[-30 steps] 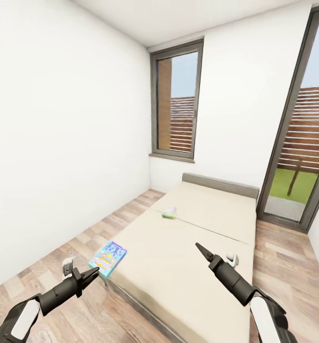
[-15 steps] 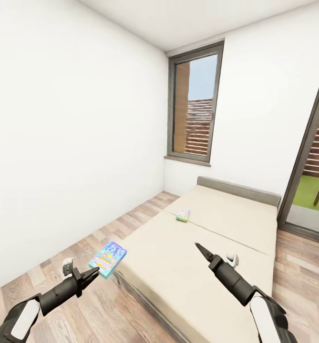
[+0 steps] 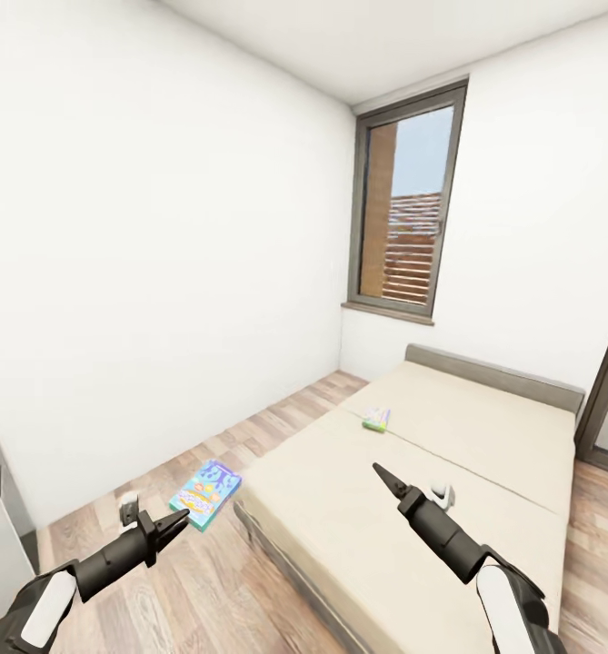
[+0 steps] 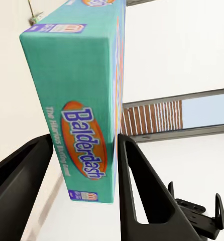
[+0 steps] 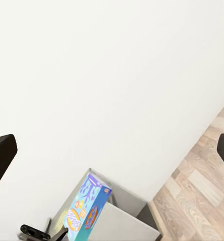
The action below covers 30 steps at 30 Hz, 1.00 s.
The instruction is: Put all the toys in the child's room - the three board games (two on the bed and one on the table), the two jigsaw puzzles on the table, and the tennis ball on the table - inside the toy box on the table in the child's room.
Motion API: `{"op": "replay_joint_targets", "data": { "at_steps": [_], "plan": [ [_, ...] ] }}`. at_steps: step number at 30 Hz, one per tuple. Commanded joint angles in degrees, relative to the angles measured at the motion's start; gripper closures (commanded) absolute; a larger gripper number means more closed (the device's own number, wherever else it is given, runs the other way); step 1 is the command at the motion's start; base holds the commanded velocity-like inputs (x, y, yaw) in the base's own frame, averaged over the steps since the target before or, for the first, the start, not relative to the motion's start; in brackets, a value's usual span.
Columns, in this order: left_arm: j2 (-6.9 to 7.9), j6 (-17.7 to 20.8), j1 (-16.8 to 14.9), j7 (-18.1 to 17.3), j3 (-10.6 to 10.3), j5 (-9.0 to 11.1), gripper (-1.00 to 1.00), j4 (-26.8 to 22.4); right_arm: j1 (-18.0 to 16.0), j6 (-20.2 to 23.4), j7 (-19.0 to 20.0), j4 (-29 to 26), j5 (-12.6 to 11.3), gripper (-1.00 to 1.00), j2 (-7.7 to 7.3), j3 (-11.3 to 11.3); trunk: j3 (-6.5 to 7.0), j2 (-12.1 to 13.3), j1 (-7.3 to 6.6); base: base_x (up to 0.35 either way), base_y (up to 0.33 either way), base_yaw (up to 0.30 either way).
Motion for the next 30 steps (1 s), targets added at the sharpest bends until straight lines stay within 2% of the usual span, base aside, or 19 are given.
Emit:
{"op": "replay_joint_targets", "data": {
  "at_steps": [1, 30],
  "plan": [
    [-0.01, 0.38, -0.05, -0.18, 0.10, 0.28, 1.00, 0.04, -0.02, 0.46, 0.10, -0.01, -0.29, -1.00, 0.05, -0.16, 0.04, -0.04, 0.02, 0.000, 0.000, 0.227],
    [0.79, 0.42, -0.05, -1.19, 0.11, 0.65, 1.00, 0.04, -0.02, 0.37, -0.22, 0.12, -0.29, -1.00, 0.11, -0.16, 1.86, -0.04, 0.02, 0.000, 0.000, 0.228]
  ]
}}
